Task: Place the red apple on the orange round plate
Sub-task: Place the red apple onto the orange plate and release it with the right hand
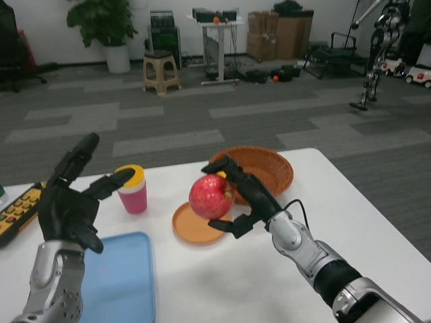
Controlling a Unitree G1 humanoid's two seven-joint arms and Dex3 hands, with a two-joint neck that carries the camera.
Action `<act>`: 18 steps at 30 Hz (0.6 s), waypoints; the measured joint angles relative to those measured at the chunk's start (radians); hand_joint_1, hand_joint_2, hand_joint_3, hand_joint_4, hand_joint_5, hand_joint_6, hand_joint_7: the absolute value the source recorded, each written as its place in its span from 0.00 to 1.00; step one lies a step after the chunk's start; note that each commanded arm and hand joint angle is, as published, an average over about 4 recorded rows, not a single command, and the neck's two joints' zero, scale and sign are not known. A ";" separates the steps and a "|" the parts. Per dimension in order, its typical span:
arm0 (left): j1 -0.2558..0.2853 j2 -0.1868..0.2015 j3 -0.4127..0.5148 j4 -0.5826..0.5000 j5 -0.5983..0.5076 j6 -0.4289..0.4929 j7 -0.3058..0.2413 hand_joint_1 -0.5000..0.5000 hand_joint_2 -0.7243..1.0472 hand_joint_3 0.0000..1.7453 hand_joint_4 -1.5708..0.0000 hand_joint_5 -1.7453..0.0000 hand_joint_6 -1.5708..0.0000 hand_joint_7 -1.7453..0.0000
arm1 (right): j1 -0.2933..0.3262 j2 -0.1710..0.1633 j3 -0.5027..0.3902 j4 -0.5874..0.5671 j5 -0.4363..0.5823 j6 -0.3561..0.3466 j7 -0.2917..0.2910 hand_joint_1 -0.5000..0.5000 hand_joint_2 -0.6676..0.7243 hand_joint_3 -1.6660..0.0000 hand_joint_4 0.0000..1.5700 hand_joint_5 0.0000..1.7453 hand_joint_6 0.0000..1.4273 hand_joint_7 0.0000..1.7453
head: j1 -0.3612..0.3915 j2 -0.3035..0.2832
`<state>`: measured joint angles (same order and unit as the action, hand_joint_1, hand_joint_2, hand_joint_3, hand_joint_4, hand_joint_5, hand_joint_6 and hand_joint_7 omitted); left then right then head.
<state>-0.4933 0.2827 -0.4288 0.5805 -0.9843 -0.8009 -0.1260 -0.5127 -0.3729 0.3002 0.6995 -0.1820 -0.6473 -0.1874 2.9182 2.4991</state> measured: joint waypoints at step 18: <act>-0.009 0.000 -0.031 -0.001 -0.011 0.000 0.000 1.00 0.05 0.05 0.12 1.00 0.45 0.96 | -0.254 0.095 -0.111 0.436 -0.576 0.062 -0.162 0.04 0.06 0.05 0.66 0.94 0.94 0.80 | -0.036 -0.001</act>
<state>-0.5026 0.2831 -0.4600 0.5799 -0.9951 -0.8008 -0.1260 -0.7663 -0.2779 0.1896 1.1356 -0.7584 -0.5855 -0.3494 2.8818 2.4979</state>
